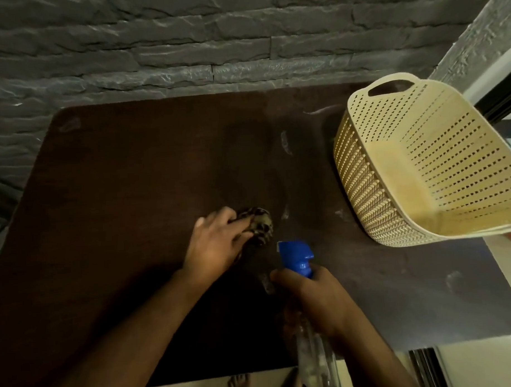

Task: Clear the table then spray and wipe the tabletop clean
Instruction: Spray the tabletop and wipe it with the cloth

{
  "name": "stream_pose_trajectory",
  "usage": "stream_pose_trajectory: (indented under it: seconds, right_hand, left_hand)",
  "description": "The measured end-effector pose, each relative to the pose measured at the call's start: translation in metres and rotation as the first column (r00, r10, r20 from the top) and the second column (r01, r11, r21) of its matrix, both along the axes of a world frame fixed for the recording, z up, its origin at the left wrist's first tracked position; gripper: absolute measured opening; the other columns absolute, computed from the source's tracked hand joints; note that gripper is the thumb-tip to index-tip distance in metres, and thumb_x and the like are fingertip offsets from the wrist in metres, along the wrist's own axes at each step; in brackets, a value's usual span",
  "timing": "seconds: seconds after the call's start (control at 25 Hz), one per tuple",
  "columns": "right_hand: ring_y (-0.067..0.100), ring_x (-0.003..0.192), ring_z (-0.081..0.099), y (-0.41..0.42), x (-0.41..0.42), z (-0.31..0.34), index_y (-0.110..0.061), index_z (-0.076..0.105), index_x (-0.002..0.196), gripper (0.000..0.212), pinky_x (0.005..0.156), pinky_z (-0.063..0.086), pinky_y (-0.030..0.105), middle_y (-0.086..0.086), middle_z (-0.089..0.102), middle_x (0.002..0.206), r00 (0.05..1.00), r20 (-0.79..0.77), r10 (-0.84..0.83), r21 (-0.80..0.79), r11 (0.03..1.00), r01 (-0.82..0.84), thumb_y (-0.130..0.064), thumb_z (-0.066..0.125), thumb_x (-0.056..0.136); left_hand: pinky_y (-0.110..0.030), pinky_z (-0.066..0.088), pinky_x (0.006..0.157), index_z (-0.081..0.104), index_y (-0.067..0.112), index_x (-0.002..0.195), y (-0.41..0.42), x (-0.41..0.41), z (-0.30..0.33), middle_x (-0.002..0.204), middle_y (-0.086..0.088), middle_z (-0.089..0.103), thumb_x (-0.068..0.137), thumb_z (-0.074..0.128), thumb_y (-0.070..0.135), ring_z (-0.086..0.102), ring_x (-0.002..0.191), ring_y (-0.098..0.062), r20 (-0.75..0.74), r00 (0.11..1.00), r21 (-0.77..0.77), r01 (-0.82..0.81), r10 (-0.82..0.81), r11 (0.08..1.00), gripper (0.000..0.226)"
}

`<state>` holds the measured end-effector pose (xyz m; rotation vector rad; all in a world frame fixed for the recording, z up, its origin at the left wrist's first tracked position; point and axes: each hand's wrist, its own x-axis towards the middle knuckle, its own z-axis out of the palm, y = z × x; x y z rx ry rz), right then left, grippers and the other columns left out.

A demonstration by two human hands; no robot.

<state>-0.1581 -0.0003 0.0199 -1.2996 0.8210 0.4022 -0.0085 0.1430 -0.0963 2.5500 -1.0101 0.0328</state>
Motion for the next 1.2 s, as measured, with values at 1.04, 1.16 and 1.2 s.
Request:
stream_pose_trajectory:
  seconds: [1.04,1.16,1.2]
  right_hand:
    - [0.020,0.041,0.055,0.009,-0.030,-0.005,-0.006,0.056,0.094,0.022,0.041,0.047,0.024,0.011,0.056,0.053,0.997,-0.015,-0.074,-0.041,0.996,0.074,-0.023,0.066,0.084]
    - [0.020,0.041,0.055,0.007,-0.032,-0.001,-0.006,0.056,0.092,0.022,0.041,0.047,0.025,0.006,0.056,0.049,0.999,0.012,-0.052,-0.041,0.998,0.052,-0.023,0.066,0.084]
    - [0.019,0.041,0.056,0.006,-0.034,0.002,-0.006,0.056,0.092,0.023,0.041,0.048,0.025,0.005,0.057,0.048,0.999,0.011,-0.042,-0.045,0.998,0.042,-0.024,0.067,0.084]
  left_hand:
    - [-0.039,0.037,0.084,0.063,0.033,0.118,-0.080,0.030,0.015,0.103,-0.001,0.053,0.091,0.056,0.041,0.054,0.097,-0.022,-0.102,0.992,0.107,-0.057,0.068,0.993,0.029]
    - [-0.037,0.035,0.077,0.066,0.033,0.115,-0.021,-0.001,-0.001,0.100,0.000,0.054,0.088,0.058,0.042,0.058,0.093,-0.023,-0.020,0.995,0.054,0.103,-0.102,0.993,0.030]
    - [-0.038,0.035,0.078,0.065,0.033,0.115,-0.007,0.007,0.001,0.100,0.001,0.054,0.089,0.056,0.042,0.058,0.093,-0.023,-0.003,0.999,0.064,0.054,-0.054,0.997,0.029]
